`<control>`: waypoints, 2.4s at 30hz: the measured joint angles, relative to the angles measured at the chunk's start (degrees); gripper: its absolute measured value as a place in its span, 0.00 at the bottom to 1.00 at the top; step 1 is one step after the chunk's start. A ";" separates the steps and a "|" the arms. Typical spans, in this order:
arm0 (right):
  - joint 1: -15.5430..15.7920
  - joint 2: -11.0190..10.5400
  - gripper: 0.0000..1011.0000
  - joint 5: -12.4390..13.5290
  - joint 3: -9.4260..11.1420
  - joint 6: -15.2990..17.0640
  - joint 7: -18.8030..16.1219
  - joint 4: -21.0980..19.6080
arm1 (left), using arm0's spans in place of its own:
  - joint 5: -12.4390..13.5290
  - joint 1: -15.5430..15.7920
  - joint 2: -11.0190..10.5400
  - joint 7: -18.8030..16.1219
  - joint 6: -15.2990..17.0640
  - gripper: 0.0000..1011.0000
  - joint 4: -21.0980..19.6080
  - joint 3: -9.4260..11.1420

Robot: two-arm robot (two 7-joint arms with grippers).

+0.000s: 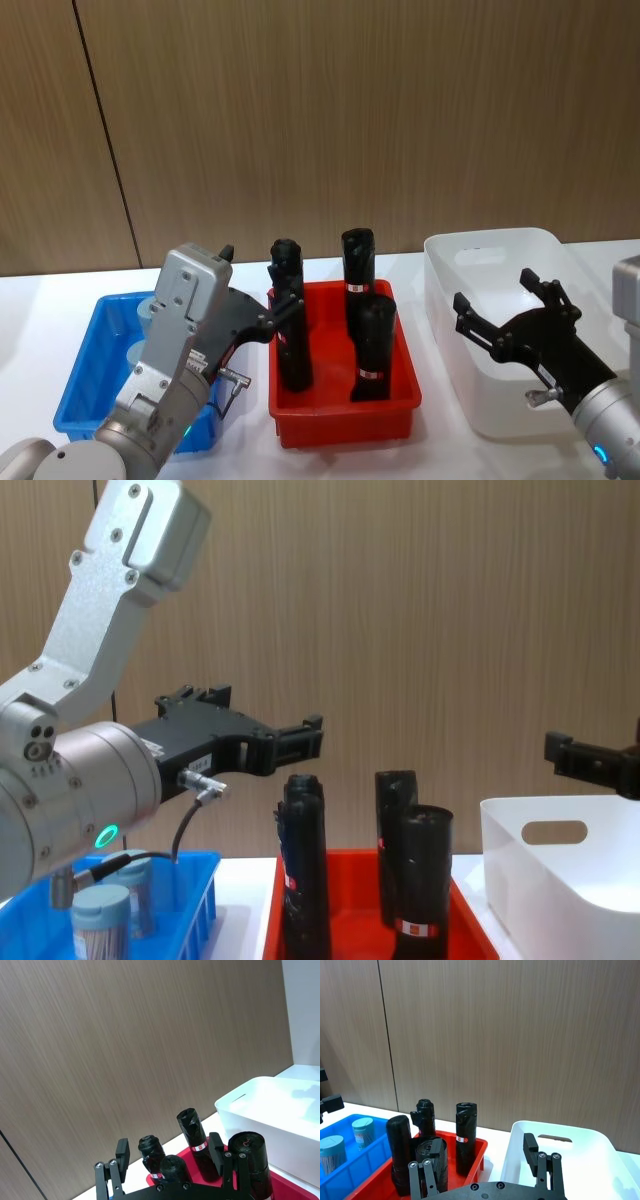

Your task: Pick the cotton swabs from the blue box and place them into the white box.

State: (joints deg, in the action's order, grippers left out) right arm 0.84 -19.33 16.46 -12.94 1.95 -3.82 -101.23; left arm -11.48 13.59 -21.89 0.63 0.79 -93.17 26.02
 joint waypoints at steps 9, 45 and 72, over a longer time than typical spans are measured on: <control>0.00 0.00 0.99 0.00 0.00 0.00 0.00 0.00 | 0.00 0.00 0.00 0.00 0.00 0.99 0.00 0.00; 0.00 0.00 0.99 0.00 0.00 0.00 0.00 0.00 | -4.22 -3.19 -3.82 -2.97 2.62 0.99 -1.90 -2.55; 0.00 0.00 0.99 0.00 0.00 0.00 0.00 0.00 | -15.67 -3.54 -6.36 -4.92 8.42 0.99 3.76 -7.29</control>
State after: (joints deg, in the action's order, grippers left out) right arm 0.84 -19.34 16.46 -12.94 1.95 -3.82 -101.23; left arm -27.16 10.05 -28.25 -4.30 9.21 -89.41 18.74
